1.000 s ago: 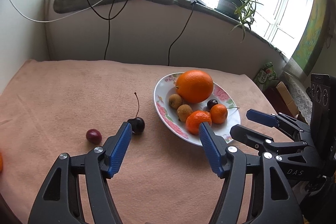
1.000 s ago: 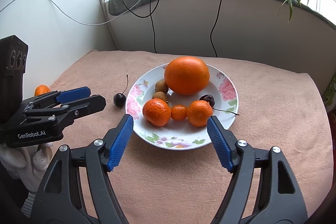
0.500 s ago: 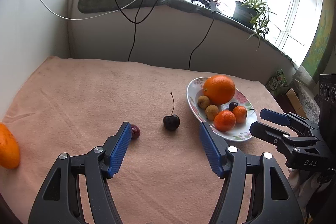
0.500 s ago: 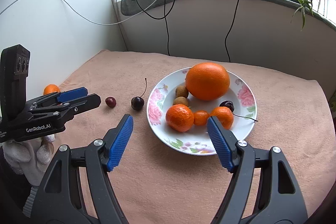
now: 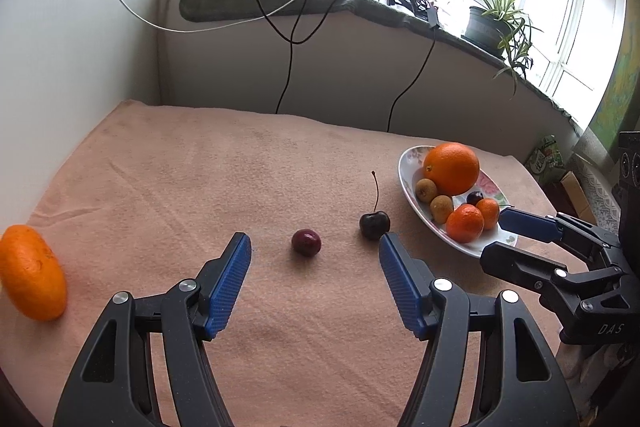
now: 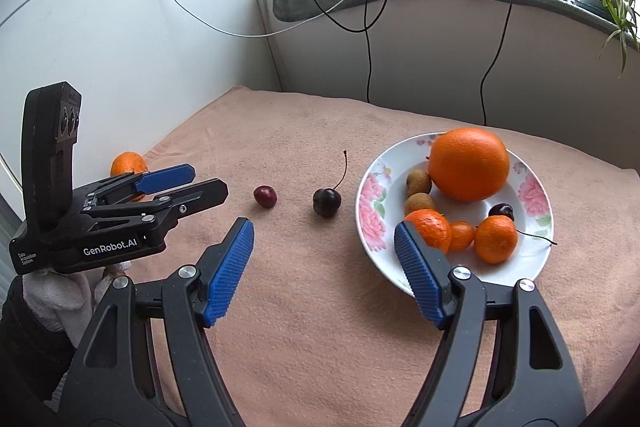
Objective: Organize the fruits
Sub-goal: 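Move the left gripper to a red cherry while the right gripper reaches a dark stemmed cherry, then close the left gripper on the red cherry while the right gripper lowers around the dark cherry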
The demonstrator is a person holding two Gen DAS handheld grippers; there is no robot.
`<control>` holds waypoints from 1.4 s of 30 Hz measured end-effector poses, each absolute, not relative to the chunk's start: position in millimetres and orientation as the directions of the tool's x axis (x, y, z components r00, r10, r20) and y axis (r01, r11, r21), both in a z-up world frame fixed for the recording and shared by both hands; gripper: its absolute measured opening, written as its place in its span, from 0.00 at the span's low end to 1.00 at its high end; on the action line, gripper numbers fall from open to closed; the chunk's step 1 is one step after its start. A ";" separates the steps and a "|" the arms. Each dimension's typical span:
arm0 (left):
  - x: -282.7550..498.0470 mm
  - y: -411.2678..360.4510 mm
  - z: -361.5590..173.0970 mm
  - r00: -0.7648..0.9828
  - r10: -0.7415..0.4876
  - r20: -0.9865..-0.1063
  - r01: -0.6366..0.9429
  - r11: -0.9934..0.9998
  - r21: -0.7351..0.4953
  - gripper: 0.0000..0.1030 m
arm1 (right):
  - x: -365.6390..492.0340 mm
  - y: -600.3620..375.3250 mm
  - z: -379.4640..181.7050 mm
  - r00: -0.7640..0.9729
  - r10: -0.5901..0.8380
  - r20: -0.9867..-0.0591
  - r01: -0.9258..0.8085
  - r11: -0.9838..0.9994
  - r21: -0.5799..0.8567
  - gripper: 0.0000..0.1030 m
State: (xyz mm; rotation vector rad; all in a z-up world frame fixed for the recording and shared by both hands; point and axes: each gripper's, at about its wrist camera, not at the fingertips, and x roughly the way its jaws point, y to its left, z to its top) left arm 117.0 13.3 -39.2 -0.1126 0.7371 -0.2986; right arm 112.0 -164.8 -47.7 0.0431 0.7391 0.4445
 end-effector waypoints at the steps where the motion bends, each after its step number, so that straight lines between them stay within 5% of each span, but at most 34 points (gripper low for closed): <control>1: 117.2 14.8 -39.5 0.701 -0.305 -0.645 0.228 0.952 -0.203 0.64 | 112.2 -162.3 -48.7 0.648 0.409 -0.643 -0.378 0.905 0.195 0.73; 19: 128.2 36.7 -51.9 0.679 -0.336 -0.652 0.238 0.942 -0.238 0.64 | 133.4 -132.9 -67.9 0.607 0.441 -0.661 -0.367 0.893 0.259 0.73; 24: 133.7 38.5 -54.2 0.663 -0.366 -0.653 0.258 0.931 -0.259 0.50 | 139.4 -128.6 -72.8 0.611 0.425 -0.668 -0.337 0.903 0.267 0.72; 27: 137.7 39.5 -56.8 0.650 -0.382 -0.656 0.269 0.924 -0.272 0.43 | 144.0 -124.8 -77.4 0.600 0.416 -0.684 -0.322 0.908 0.269 0.53; 31: 143.3 37.9 -62.5 0.623 -0.401 -0.672 0.293 0.916 -0.274 0.36 | 150.1 -121.3 -84.6 0.592 0.391 -0.705 -0.293 0.919 0.264 0.52; 33: 146.6 35.6 -66.2 0.605 -0.407 -0.684 0.305 0.912 -0.274 0.33 | 154.5 -119.4 -86.7 0.590 0.380 -0.712 -0.277 0.924 0.263 0.42; 42: 159.2 27.1 -74.4 0.562 -0.429 -0.707 0.342 0.899 -0.273 0.30 | 173.3 -111.7 -96.3 0.584 0.342 -0.736 -0.214 0.940 0.266 0.40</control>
